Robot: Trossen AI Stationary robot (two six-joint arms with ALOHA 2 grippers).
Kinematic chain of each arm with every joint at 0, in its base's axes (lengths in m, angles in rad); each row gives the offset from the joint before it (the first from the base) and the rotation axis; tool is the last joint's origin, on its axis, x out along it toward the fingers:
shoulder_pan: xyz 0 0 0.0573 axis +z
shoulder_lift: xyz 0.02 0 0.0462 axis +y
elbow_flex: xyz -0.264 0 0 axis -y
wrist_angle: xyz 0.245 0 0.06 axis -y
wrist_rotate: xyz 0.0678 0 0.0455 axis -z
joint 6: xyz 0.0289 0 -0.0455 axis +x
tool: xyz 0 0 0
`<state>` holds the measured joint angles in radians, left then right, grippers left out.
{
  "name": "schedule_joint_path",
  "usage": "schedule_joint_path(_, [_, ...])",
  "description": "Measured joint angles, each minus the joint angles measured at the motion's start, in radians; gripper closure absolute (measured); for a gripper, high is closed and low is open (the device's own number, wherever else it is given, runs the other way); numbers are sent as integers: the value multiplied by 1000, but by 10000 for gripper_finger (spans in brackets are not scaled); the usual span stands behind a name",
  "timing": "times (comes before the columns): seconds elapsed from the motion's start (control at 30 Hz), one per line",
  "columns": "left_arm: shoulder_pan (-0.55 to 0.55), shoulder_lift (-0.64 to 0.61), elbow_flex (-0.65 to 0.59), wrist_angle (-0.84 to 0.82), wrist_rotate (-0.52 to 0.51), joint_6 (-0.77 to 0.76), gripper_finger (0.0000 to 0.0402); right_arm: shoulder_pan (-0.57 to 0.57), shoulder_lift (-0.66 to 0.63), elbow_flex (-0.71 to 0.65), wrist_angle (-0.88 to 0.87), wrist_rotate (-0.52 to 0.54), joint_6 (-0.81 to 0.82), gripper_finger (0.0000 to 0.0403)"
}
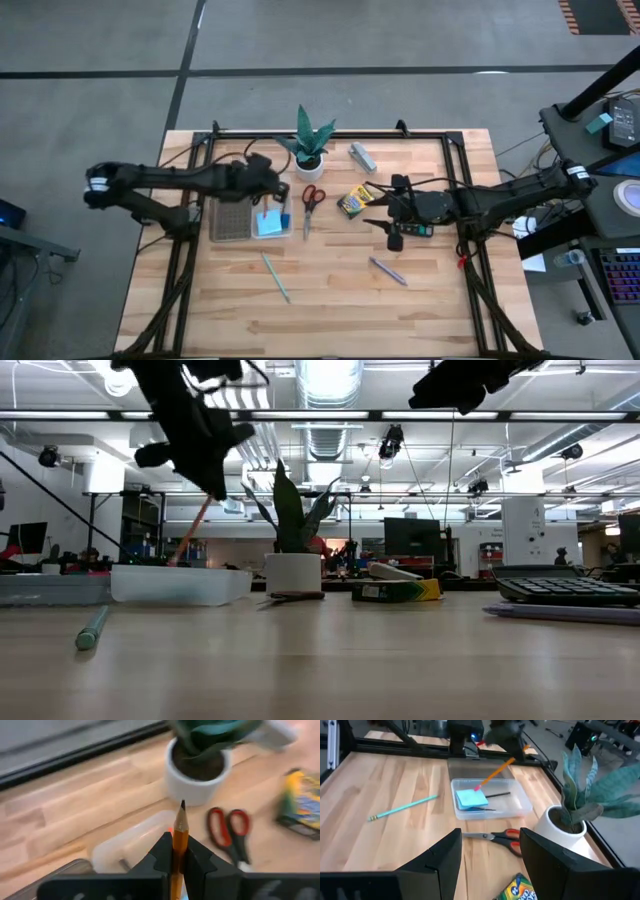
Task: Pack school essentials
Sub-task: Put the orange pencil into the white and black box
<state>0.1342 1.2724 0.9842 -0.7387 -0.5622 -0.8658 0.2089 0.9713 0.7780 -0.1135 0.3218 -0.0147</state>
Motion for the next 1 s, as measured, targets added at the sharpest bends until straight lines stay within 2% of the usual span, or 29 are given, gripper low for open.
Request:
schedule_joint_path(0.1, [73, 49, 47, -112, 123, -2, 396, 0, -2, 0, -22, 1, 2, 216])
schedule_joint_path(0.17, [103, 65, 77, -149, 167, 6, 395, 0, 1, 0, -31, 1, -9, 216])
schedule_joint_path(0.43, [236, 70, 100, -136, 298, 34, 393, 0, 12, -2, -52, 4, -68, 216])
schedule_joint_path(0.73, [287, 88, 106, -139, 467, -7, 392, 0, 12, -2, -62, 3, -64, 216])
schedule_joint_path(1.0, [298, 104, 110, -137, 481, -72, 391, 0, 12, -2, -128, 2, -52, 216])
